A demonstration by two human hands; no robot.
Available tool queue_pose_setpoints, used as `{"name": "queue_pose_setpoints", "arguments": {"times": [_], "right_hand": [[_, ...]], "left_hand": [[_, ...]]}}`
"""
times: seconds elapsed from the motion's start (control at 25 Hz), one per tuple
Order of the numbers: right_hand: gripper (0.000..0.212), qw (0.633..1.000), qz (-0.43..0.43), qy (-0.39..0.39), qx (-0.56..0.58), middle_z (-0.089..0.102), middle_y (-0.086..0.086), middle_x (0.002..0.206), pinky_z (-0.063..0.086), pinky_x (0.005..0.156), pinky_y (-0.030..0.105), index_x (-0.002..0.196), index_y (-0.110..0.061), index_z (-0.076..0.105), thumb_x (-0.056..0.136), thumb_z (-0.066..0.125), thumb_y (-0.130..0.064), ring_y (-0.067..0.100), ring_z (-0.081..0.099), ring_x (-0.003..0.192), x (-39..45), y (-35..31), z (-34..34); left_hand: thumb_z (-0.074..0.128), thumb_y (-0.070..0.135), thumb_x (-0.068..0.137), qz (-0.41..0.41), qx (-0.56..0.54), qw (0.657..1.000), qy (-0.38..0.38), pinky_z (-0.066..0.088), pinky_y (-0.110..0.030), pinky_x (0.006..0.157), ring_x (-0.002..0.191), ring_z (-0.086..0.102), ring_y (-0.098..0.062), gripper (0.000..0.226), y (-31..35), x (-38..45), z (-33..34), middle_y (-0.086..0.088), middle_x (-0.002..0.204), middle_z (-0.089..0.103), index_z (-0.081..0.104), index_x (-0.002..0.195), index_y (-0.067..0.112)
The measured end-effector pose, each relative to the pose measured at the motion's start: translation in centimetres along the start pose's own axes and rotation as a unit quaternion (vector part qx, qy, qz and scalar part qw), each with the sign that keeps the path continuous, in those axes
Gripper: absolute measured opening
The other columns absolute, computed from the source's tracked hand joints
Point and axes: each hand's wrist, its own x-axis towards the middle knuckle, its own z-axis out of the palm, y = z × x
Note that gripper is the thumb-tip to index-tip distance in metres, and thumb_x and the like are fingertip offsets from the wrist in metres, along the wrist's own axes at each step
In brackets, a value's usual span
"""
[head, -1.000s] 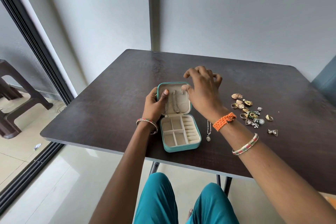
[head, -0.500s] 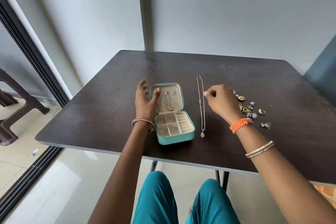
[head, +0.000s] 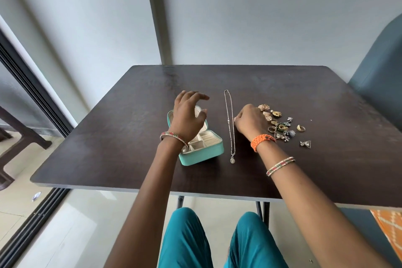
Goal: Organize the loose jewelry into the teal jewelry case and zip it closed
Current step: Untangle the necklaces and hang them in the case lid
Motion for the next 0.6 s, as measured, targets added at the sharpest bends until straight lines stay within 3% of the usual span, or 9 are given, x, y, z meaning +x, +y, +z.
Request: {"name": "queue_pose_setpoints", "arguments": {"times": [0.12,0.24,0.32,0.52,0.6], "right_hand": [[0.014,1.000,-0.005,0.022,0.016,0.070,0.015,0.099,0.050,0.067,0.032,0.088,-0.008,0.071,0.085,0.064,-0.020,0.036,0.065,0.092,0.6,0.0,0.3],[0.023,0.998,-0.016,0.028,0.046,0.070,0.014,0.088,0.047,0.062,0.030,0.070,-0.008,0.064,0.085,0.067,-0.026,0.035,0.065,0.083,1.7,-0.1,0.6],[0.032,0.997,-0.013,0.029,0.069,0.070,0.014,0.082,0.043,0.060,0.028,0.059,-0.008,0.058,0.085,0.067,-0.025,0.034,0.063,0.076,2.9,-0.3,0.8],[0.024,0.994,-0.002,0.019,0.104,0.070,0.016,0.084,0.041,0.062,0.027,0.066,-0.004,0.065,0.084,0.067,-0.019,0.035,0.065,0.080,7.4,-1.1,1.4],[0.020,0.994,0.003,0.011,0.108,0.071,0.014,0.089,0.049,0.067,0.029,0.073,-0.004,0.069,0.083,0.067,-0.021,0.035,0.066,0.085,9.4,-1.3,1.5]], "left_hand": [[0.058,0.009,0.085,-0.002,-0.011,1.000,-0.028,0.027,-0.025,0.101,0.123,0.043,-0.025,0.026,0.3,-0.2,0.0,-0.003,0.117,0.061,0.064,0.109,0.018],[0.056,0.009,0.087,0.003,-0.024,0.998,-0.053,0.029,-0.014,0.084,0.109,0.055,-0.016,0.023,0.9,0.0,0.0,0.001,0.111,0.067,0.066,0.105,0.017],[0.056,0.009,0.086,0.006,-0.040,0.997,-0.059,0.031,-0.011,0.084,0.107,0.058,-0.011,0.022,1.1,0.2,0.0,0.004,0.110,0.068,0.067,0.103,0.017],[0.059,0.010,0.084,0.006,-0.114,0.990,-0.083,0.044,-0.025,0.096,0.104,0.063,-0.008,0.018,0.5,2.3,-0.2,0.005,0.104,0.070,0.067,0.098,0.018],[0.058,0.006,0.084,0.008,-0.125,0.988,-0.086,0.046,-0.024,0.095,0.101,0.064,-0.009,0.018,0.5,4.2,-0.4,0.002,0.103,0.069,0.067,0.098,0.014]]}}
